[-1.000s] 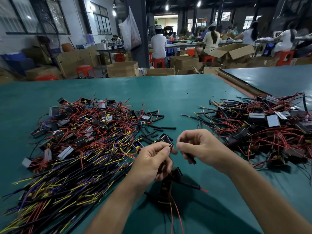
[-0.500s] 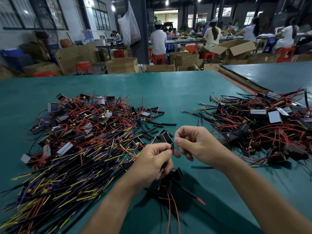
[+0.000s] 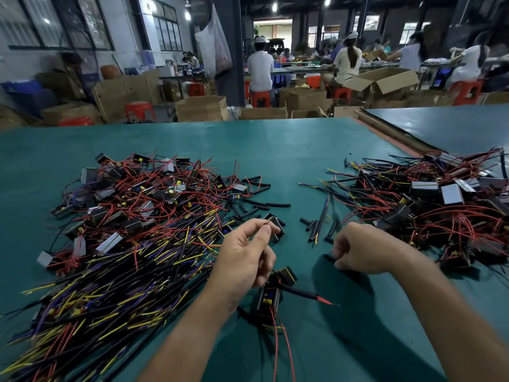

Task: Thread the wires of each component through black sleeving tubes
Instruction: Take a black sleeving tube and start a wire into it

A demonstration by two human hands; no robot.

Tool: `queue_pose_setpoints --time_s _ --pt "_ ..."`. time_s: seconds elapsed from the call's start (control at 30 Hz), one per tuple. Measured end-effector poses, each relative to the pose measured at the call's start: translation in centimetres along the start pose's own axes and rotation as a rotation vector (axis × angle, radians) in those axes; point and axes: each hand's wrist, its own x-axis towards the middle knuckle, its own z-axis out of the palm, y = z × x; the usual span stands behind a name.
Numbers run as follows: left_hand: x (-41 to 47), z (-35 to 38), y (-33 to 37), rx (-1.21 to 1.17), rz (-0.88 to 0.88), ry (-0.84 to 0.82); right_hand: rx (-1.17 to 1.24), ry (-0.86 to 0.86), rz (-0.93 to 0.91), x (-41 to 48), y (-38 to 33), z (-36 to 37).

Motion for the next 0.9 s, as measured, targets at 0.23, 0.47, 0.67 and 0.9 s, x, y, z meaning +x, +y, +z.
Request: queue_pose_setpoints --time_s 0.23,0.47,0.67,0.9 --pt "-0.1 0.0 0.1 0.024 -0.02 -0.03 0.412 0.122 -0.18 -0.4 -1.3 -0.5" --pt "-0.1 0.3 0.2 0.05 -0.053 -0.06 1.272 -0.026 -0.342 -1.5 -4.0 -1.0" --pt "-0.1 0.5 0.4 0.054 -0.055 -0.064 1.422 -0.02 -0.39 -1.7 -4.1 -1.0" --pt "-0.3 0.5 0.3 0.023 -0.058 -0.112 1.479 0.116 -0.338 -1.5 -5.3 -0.3"
